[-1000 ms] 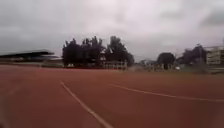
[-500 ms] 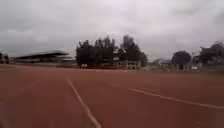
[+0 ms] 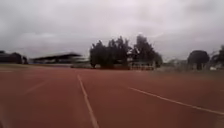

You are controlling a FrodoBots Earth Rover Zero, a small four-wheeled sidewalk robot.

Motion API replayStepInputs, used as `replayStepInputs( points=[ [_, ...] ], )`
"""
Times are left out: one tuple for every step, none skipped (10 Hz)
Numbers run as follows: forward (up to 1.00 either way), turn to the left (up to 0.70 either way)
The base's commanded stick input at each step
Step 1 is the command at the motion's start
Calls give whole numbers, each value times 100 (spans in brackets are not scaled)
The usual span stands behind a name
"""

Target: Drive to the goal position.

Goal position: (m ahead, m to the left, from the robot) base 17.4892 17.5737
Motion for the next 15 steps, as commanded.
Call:
replayStepInputs(
  points=[
    [70,0],
    [70,0],
    [70,0],
    [70,0],
    [70,0],
    [70,0],
    [70,0],
    [70,0],
    [70,0],
    [70,0],
    [70,0],
    [70,0],
    [70,0],
    [70,0],
    [70,0]
  ],
)
